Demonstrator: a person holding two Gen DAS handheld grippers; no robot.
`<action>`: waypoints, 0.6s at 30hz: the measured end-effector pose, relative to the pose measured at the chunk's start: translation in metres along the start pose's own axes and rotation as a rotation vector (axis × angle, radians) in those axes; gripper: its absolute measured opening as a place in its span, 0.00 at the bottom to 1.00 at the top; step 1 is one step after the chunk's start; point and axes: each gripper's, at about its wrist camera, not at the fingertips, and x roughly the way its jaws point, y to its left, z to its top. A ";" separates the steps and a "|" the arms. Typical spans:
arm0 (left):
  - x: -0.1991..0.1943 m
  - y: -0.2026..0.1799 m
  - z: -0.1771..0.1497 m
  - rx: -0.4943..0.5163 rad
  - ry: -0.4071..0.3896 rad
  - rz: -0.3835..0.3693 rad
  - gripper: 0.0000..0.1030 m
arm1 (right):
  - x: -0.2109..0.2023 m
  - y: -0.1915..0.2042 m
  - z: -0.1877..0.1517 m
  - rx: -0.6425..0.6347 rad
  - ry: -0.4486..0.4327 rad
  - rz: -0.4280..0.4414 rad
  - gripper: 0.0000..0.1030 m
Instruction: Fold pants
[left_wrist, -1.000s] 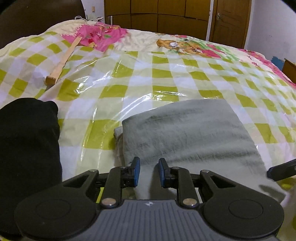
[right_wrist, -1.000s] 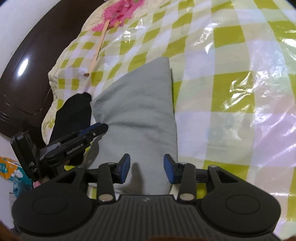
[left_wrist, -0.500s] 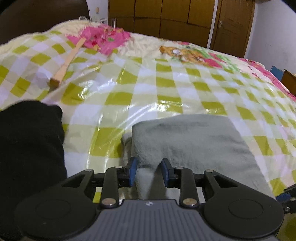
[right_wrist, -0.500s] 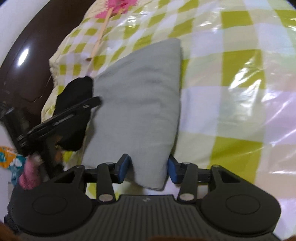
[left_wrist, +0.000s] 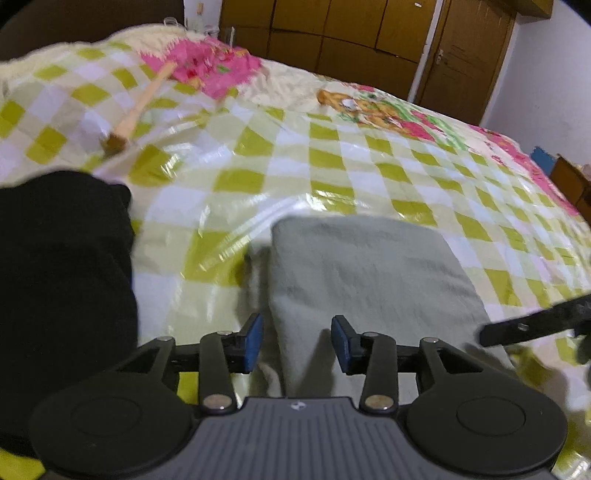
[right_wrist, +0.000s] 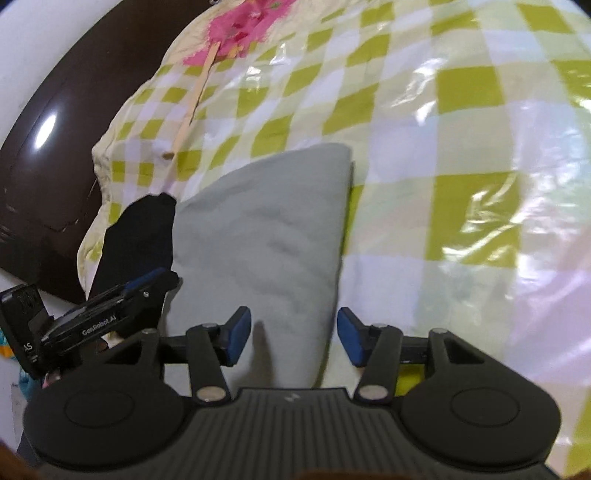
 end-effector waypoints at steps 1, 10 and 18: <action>0.000 0.001 -0.002 -0.003 0.003 0.007 0.52 | 0.006 0.000 0.000 0.016 0.007 0.017 0.52; 0.020 0.011 -0.015 -0.083 0.067 0.003 0.57 | 0.033 0.016 0.004 -0.016 0.018 0.049 0.44; 0.028 -0.048 -0.012 -0.044 0.070 -0.141 0.52 | -0.010 -0.007 0.003 0.020 -0.004 0.046 0.14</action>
